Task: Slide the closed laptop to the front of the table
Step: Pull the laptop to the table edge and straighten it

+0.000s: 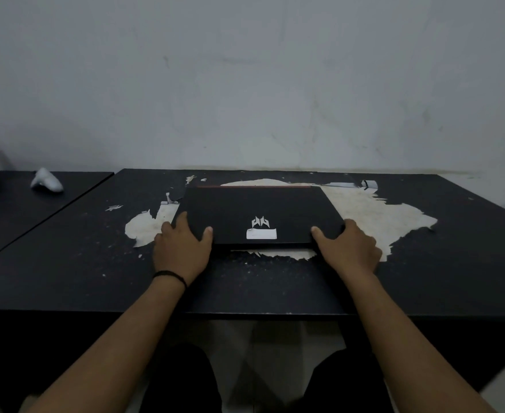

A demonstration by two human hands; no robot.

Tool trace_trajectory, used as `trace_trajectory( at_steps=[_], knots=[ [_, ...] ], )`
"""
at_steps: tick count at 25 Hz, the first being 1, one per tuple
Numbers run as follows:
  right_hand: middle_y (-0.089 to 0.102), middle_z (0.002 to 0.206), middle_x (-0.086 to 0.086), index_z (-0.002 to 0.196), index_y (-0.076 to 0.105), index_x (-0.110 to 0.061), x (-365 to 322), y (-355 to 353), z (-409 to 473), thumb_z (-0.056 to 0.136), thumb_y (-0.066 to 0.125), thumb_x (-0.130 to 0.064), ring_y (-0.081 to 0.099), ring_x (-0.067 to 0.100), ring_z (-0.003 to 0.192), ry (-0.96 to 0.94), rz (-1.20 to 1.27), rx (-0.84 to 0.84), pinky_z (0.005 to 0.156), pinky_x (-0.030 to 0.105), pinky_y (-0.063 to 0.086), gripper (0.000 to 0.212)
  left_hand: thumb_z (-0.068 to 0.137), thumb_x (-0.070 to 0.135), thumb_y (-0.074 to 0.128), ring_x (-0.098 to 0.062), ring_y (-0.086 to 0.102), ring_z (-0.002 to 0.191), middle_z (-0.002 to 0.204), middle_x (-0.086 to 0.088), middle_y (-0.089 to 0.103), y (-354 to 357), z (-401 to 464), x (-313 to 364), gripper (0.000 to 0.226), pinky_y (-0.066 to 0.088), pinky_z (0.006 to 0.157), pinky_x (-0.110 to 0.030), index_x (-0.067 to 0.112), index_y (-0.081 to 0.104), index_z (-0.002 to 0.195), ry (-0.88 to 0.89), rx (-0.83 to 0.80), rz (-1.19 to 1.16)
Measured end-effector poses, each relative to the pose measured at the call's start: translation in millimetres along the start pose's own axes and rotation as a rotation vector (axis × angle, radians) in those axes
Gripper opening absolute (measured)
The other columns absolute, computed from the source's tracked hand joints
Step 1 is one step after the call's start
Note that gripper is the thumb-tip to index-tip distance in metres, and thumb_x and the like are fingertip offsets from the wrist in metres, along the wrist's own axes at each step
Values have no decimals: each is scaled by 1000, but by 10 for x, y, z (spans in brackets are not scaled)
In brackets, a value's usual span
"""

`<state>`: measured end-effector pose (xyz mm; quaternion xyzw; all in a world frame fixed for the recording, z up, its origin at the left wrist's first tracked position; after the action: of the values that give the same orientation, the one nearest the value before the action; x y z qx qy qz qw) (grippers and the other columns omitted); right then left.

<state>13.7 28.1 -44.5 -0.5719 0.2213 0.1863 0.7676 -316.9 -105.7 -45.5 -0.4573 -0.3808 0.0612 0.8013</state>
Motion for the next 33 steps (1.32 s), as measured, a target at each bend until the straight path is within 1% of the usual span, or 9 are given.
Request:
trace_trajectory(
  at_steps=[5,8,11,13,19,23,26,28,33],
  knots=[
    [63,133,8,134,55,-21,-10,1,8,74,67,-71,57,34,122,2,186,11,104,49,42,79,81,57,58,-40,47,125,135,-17,57,39,91,20,70,38,104,-46,20,46,139,-127,-15,-73],
    [63,135,6,129,59,-23,40,-117,-11,76,78,-55,59,31,122,20,404,31,99,43,45,65,79,40,69,-36,54,121,130,-9,63,-90,173,-6,60,44,102,-42,14,56,131,-217,3,-259],
    [65,126,5,119,63,-23,82,-106,12,78,81,-39,62,25,111,79,706,82,84,30,49,48,62,19,77,-28,67,83,106,-9,69,-119,313,-237,54,58,72,-38,5,65,112,-527,-12,-829],
    [64,118,0,117,65,-23,88,-35,4,78,82,-31,64,21,104,176,917,78,83,36,57,44,77,9,73,-18,59,69,104,-9,65,-103,287,-243,32,49,53,-33,10,60,106,-609,-55,-1025],
    [66,120,2,124,67,-15,340,-44,-236,81,80,-16,67,22,102,249,994,41,84,43,61,44,92,9,64,-26,61,102,115,-9,63,-154,-195,-291,16,53,58,-32,11,60,107,-567,-135,-1003],
    [68,117,-7,116,72,-25,436,-169,-478,78,79,-34,68,22,108,161,820,79,89,48,59,40,94,19,63,-27,69,93,115,-8,67,-206,-502,-281,24,57,60,-29,9,64,116,-383,-135,-839],
    [67,109,-13,114,73,-28,434,-328,-682,77,77,-42,69,20,104,109,771,98,89,48,58,40,92,33,61,-26,72,72,99,-7,73,-359,-627,-315,20,62,70,-39,16,66,102,-272,-65,-642],
    [67,108,-11,117,73,-24,421,-433,-800,83,75,-38,66,15,105,69,731,107,94,40,54,38,90,43,58,-30,70,83,95,-5,72,-470,-698,-308,30,56,80,-38,16,66,100,-203,-4,-459],
    [69,118,1,117,71,-21,425,-496,-935,88,70,-37,62,15,108,4,594,162,89,26,43,33,90,59,42,-41,57,105,111,-18,64,-612,-849,-245,59,43,76,-41,8,62,111,-135,108,132]
  ],
)
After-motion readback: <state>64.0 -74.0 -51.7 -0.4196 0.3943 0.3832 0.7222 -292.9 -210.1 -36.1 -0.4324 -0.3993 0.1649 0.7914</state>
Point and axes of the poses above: each hand's wrist, its own z-axis towards the middle knuckle, its own y-axis out of the palm, x = y × z, the point moved 7 cm from there along z, towards the middle knuckle
